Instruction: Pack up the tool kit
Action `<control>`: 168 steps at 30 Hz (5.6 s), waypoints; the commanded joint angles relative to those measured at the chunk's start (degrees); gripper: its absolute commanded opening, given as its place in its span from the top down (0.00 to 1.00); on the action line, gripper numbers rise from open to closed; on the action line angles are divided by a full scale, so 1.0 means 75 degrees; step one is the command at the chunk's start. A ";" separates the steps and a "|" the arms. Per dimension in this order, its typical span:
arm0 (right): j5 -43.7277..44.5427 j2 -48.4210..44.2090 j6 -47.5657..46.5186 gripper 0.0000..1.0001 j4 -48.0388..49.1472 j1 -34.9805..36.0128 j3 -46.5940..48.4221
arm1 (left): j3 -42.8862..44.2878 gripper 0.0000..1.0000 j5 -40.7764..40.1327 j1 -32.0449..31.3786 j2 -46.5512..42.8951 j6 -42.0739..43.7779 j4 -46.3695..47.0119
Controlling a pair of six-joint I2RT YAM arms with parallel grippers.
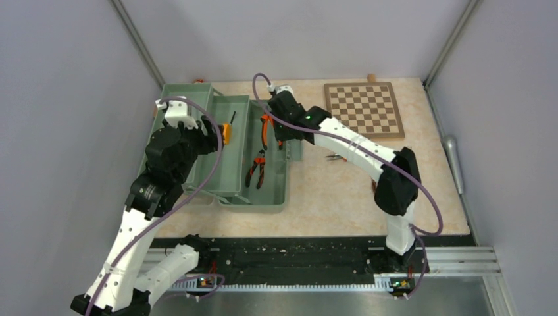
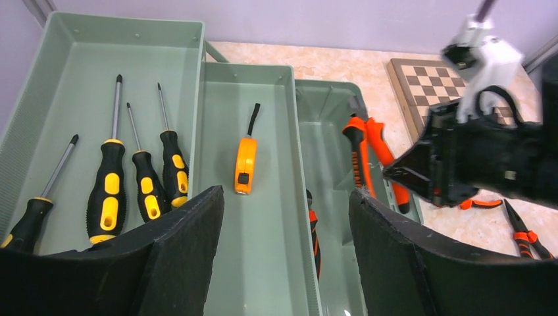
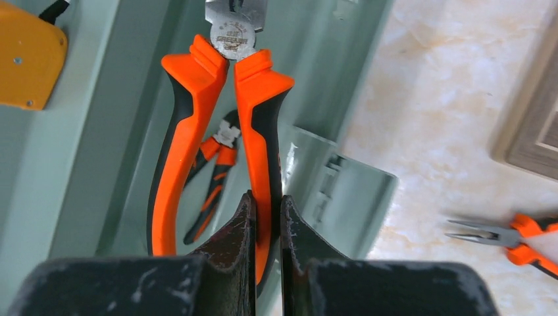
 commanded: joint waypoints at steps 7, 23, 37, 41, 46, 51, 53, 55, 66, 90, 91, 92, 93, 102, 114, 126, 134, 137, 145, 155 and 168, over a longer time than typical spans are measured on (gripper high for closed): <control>-0.0110 0.1853 0.1253 1.00 -0.0068 0.0132 0.1929 | 0.0087 0.26 -0.0347 -0.0019 -0.0282 0.0202 0.0071; -0.0847 0.3114 0.1722 1.00 0.0687 0.0117 0.2378 | 0.0065 0.26 -0.0492 -0.0022 -0.0314 0.0334 0.0021; 0.0134 0.3435 0.1539 0.89 0.0710 0.0017 0.2477 | 0.0051 0.26 -0.0593 -0.0017 -0.0346 0.0385 -0.0027; -0.0079 0.3521 0.1473 0.80 0.0806 0.0009 0.2521 | 0.0057 0.26 -0.0553 -0.0025 -0.0324 0.0382 -0.0032; -0.0159 0.3419 0.1437 0.68 0.0872 0.0014 0.2519 | 0.0076 0.26 -0.0545 -0.0029 -0.0325 0.0358 -0.0032; -0.0238 0.2969 0.1331 0.64 0.0891 0.0018 0.2349 | 0.0095 0.26 -0.0543 -0.0018 -0.0318 0.0334 -0.0020; -0.0202 0.2667 0.1224 0.62 0.0911 0.0010 0.2201 | 0.0094 0.26 -0.0515 -0.0018 -0.0315 0.0324 -0.0007; -0.0105 0.2295 0.1017 0.58 0.0942 0.0020 0.2022 | 0.0099 0.26 -0.0491 -0.0019 -0.0291 0.0303 -0.0003; 0.0309 -0.0301 -0.0185 0.38 0.0994 -0.0366 0.0088 | 0.0092 0.26 -0.0203 -0.0019 -0.0040 0.0122 0.0156; -0.3272 -0.1685 -0.4083 0.26 0.1345 -0.4516 -0.4230 | 0.0347 0.27 -0.0011 -0.0024 0.0227 0.0057 0.0170; -0.3406 -0.1517 -0.4090 0.26 0.1337 -0.4523 -0.4229 | 0.0348 0.27 -0.0029 -0.0022 0.0216 0.0073 0.0155; -0.3554 -0.1346 -0.4126 0.26 0.1331 -0.4536 -0.4247 | 0.0356 0.26 -0.0053 -0.0022 0.0192 0.0079 0.0135; -0.3672 -0.1215 -0.4165 0.27 0.1330 -0.4542 -0.4281 | 0.0358 0.27 -0.0087 -0.0019 0.0171 0.0098 0.0120; -0.3667 -0.0740 -0.4586 0.28 0.1635 -0.4541 -0.4839 | 0.0245 0.27 -0.0220 -0.0018 0.0077 0.0204 0.0124; -0.3706 -0.1036 -0.4137 0.39 0.1694 -0.4108 -0.5342 | 0.0206 0.27 -0.0092 -0.0024 0.0168 0.0166 0.0218; -0.2538 -0.1565 -0.3497 0.80 0.2131 -0.3253 -0.5733 | 0.0187 0.27 -0.0021 -0.0018 0.0140 0.0124 0.0257; -0.2279 -0.2374 -0.3101 1.00 0.2298 -0.3061 -0.5726 | 0.0158 0.27 0.0055 -0.0022 0.0109 0.0057 0.0258; -0.2198 -0.2888 -0.2625 1.00 0.2281 -0.3067 -0.5543 | 0.0152 0.27 0.0070 -0.0025 0.0100 0.0043 0.0260; -0.1391 -0.3800 -0.1632 1.00 0.1787 -0.2804 -0.4427 | 0.0147 0.28 0.0160 -0.0021 0.0155 -0.0004 0.0335; -0.1176 -0.3697 0.0506 1.00 0.1599 -0.1648 -0.3155 | 0.0204 0.28 0.0225 -0.0023 0.0170 -0.0052 0.0381; -0.0250 -0.1372 0.2664 1.00 0.0158 0.0949 -0.0850 | 0.0129 0.28 0.0089 -0.0017 0.0007 -0.0099 0.0421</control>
